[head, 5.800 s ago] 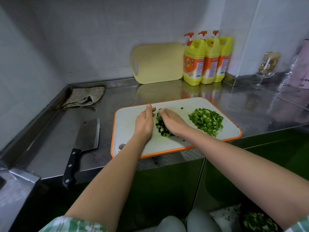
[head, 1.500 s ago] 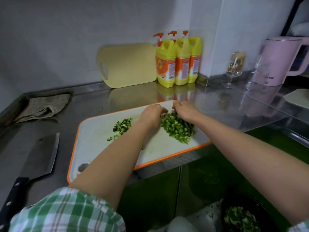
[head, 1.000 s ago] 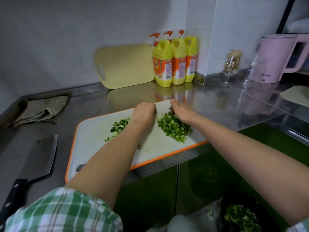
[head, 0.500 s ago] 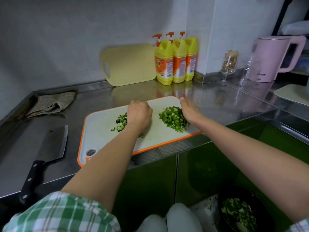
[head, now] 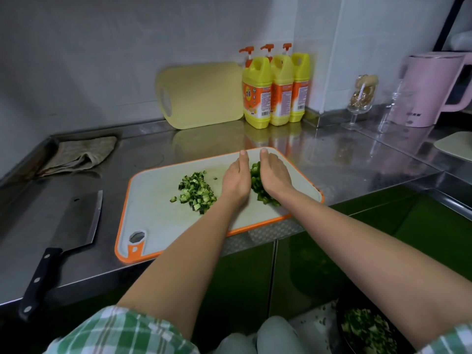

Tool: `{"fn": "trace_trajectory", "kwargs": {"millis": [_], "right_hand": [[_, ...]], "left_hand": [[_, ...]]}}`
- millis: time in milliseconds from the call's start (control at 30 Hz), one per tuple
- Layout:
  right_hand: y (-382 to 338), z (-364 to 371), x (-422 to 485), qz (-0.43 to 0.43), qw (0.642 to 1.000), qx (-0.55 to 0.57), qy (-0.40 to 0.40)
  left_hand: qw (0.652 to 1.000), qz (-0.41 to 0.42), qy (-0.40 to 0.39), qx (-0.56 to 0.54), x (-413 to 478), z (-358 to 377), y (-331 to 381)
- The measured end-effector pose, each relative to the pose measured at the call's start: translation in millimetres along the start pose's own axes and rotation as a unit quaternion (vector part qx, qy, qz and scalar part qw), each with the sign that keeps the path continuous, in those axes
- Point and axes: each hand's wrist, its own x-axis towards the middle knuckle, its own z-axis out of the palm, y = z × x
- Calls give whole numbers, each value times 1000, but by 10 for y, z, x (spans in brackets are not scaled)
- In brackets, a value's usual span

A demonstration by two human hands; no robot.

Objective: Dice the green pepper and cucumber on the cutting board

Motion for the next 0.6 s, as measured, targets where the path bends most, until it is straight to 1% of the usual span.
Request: {"fn": "trace_trajectory", "kwargs": {"millis": [100,167,267,333,367,433,467,600], "right_hand": [[9,-79,-4,-10,999,27,-25],[59,-170,-61,-43,999,15,-17],[108,-279,-242,-124,991,-54,-6],[143,-319,-363,-170,977,-124,-26],[164,-333,-418,-180,969,-164,-45],[213,-350,-504,-175,955,-227,-80],[237,-351,-526,-167,951,-244,-83],[244,-286,-437,-134,957,-249,-68]], "left_hand": [[1000,-6,-3,-21,10,0,-4],[1000,-5,4,-24,-3,-1,9],[999,-4,14,-30,-49,-13,31],[999,-14,17,-45,-89,-26,36],[998,-22,19,-60,-103,-35,38],[995,-41,22,-85,-136,-54,41],[995,-46,21,-89,-149,-60,38],[995,-47,17,-87,-157,-69,16]]}}
